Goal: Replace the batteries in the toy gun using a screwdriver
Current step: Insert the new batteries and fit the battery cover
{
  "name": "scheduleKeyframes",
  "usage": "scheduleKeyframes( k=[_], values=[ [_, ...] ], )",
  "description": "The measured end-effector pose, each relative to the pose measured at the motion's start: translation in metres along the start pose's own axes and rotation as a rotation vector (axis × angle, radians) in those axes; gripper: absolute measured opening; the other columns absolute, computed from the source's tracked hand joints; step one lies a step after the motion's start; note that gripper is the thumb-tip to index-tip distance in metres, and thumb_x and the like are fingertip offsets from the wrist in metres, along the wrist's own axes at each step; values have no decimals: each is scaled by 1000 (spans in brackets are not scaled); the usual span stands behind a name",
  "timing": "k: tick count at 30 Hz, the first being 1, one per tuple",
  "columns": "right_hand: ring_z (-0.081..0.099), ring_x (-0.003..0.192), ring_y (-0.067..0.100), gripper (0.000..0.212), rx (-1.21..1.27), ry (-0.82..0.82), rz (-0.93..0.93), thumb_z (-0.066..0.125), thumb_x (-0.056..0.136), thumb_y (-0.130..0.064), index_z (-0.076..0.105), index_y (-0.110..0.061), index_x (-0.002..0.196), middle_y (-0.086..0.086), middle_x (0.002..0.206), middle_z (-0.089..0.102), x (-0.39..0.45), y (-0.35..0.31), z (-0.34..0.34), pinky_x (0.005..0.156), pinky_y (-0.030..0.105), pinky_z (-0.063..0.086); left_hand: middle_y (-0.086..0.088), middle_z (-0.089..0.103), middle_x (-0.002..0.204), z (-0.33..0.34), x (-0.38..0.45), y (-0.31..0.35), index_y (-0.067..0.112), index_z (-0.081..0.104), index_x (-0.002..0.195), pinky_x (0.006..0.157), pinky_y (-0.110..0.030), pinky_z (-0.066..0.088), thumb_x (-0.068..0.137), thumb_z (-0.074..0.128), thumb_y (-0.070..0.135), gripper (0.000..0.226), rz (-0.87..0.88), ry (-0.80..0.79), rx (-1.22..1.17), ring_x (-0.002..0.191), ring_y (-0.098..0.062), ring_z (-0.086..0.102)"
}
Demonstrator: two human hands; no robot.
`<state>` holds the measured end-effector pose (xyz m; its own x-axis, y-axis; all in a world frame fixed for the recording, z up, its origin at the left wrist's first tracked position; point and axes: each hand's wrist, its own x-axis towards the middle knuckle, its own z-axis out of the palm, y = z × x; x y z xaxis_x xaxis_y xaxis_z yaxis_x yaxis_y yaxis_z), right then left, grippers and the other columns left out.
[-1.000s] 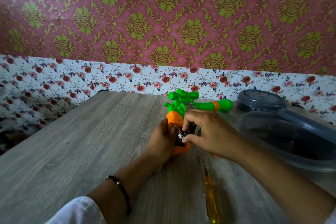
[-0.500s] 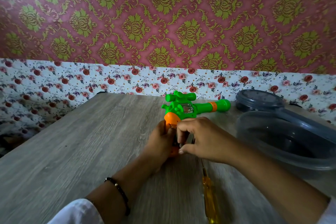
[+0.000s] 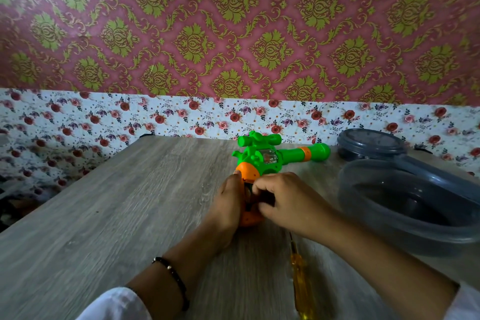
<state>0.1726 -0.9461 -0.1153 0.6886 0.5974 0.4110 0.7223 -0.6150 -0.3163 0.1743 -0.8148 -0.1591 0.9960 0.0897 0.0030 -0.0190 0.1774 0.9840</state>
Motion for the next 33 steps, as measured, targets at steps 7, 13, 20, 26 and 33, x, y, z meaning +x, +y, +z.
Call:
scheduleKeyframes(
  k=[7, 13, 20, 26, 33],
  values=[
    [56, 60, 8, 9, 190, 111, 180, 64, 69, -31, 63, -34, 77, -8, 62, 59, -3, 8, 10, 59, 36, 48, -23, 69, 106, -1, -1, 4, 2, 65, 109, 86, -37, 51, 100, 18, 44, 64, -51, -24, -107, 94, -30, 64],
    [61, 67, 11, 32, 105, 137, 233, 61, 66, -38, 70, -35, 96, -6, 73, 68, -4, 8, 16, 61, 32, 51, -24, 68, 105, 3, -5, 4, 2, 62, 113, 77, -35, 50, 100, 23, 41, 57, -22, 2, -65, 90, -30, 63],
    [60, 62, 11, 30, 83, 150, 249, 65, 67, -32, 71, -32, 97, -7, 69, 67, -1, 9, 15, 57, 30, 50, -28, 59, 120, 5, -7, 5, 5, 52, 124, 87, -49, 49, 88, 40, 50, 59, -1, 3, -88, 106, -40, 60],
    [55, 59, 11, 25, 93, 149, 263, 66, 68, -26, 72, -33, 90, -9, 58, 58, -2, 4, 10, 57, 29, 47, -21, 59, 103, 4, -1, -1, 6, 50, 116, 66, -31, 48, 102, 30, 22, 30, 66, -25, -73, 80, -24, 59],
    [52, 62, 9, 28, 121, 178, 292, 71, 72, -19, 73, -32, 97, -12, 58, 53, -1, 2, 13, 60, 27, 46, -17, 58, 96, 8, -8, 5, 7, 51, 113, 66, -31, 44, 101, 30, 15, 26, 109, -7, -63, 84, -25, 55]
  ],
)
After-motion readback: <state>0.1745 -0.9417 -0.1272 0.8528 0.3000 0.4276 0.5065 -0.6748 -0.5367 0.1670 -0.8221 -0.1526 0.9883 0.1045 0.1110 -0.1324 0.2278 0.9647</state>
